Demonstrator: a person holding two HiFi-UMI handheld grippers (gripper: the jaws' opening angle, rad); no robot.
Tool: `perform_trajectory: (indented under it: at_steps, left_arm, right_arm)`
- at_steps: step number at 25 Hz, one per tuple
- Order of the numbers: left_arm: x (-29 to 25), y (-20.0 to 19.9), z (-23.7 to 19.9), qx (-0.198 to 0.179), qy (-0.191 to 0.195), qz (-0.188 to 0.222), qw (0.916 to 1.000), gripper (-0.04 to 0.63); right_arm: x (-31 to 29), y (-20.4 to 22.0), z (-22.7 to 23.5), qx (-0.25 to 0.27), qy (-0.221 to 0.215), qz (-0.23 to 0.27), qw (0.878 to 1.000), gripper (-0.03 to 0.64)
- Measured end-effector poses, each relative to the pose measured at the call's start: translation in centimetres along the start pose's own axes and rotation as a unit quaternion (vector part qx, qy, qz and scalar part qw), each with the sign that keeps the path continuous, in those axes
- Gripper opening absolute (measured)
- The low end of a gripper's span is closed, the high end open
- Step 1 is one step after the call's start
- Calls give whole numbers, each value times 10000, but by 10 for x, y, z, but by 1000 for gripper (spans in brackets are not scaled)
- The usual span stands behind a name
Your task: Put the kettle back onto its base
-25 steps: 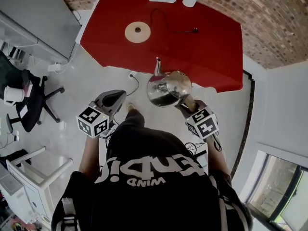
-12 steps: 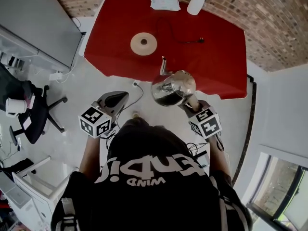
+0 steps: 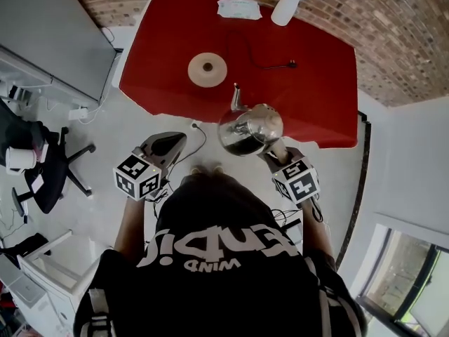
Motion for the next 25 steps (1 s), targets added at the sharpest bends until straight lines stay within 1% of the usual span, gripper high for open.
perform_trajectory:
  at_steps: [7,12,25]
  left_arm:
    - [-17,1,-1,42,21,-11,10000,9]
    - [-27,-1,-4,71,-7,1,10000,9]
    - [-34,1,-10,155,-84,2,9998,9]
  right_arm:
    - [-8,-9,17,132,-31,-92,9999,75]
    - [-16,-26,29,222,-35,-47,9997,75]
    - [-49,-98,47,673,-132,142,9975,75]
Point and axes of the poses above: the fingertips, and each gripper's own axes: x backward along the fingers, z to its right, y out of its underside, the point moved 10 cm from there along x, backward along the fingers, and after that the axes turned 10 degrees about -x, right-handed, at the moved point
